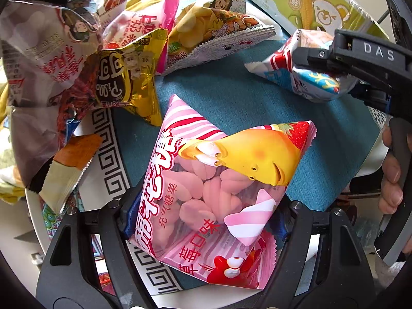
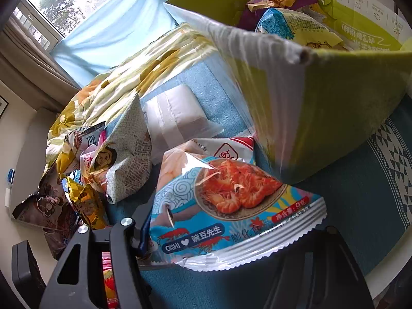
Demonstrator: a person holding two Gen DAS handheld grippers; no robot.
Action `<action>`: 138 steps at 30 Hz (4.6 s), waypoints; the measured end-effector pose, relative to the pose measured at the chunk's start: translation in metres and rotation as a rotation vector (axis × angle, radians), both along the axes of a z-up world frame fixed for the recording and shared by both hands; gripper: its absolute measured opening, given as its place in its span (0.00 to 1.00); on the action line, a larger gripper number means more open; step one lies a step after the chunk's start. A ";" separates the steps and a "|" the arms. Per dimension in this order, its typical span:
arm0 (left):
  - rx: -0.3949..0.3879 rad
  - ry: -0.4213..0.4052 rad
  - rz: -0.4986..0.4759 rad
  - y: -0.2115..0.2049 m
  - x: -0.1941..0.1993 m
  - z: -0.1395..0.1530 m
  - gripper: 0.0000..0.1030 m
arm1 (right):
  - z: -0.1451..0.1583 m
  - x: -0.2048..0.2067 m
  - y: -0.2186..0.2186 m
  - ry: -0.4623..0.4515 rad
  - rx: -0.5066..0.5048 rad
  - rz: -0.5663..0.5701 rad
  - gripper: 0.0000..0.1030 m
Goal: Organize snacks
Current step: 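Grasp the pink marshmallow bag with the left tool while the right tool grasps the blue OISHI shrimp bag, then carry both bags into the yellow box and open both tools to release them, then withdraw both tools from the box toward the remaining snack pile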
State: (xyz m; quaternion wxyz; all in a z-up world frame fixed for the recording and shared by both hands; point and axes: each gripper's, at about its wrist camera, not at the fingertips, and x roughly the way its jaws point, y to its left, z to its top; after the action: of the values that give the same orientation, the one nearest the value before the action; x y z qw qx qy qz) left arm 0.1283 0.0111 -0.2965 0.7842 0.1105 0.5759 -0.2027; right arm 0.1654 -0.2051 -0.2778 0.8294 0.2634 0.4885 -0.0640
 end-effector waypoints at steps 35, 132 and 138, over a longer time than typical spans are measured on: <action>-0.125 -0.364 0.097 -0.076 0.026 0.206 0.72 | 0.197 -0.059 -0.039 -0.336 -0.175 0.191 0.59; -0.124 -0.386 0.271 -0.006 -0.064 0.221 0.91 | 0.222 -0.108 -0.050 -0.361 -0.338 0.277 0.98; -0.125 -0.395 0.257 0.048 -0.070 0.220 0.91 | 0.215 -0.120 0.006 -0.356 -0.329 0.287 0.98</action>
State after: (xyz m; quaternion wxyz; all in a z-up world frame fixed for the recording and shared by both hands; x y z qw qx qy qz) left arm 0.0580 0.0591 -0.0764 0.9062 0.0247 0.4072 -0.1109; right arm 0.0456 -0.1993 -0.0633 0.9344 0.0605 0.3504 0.0229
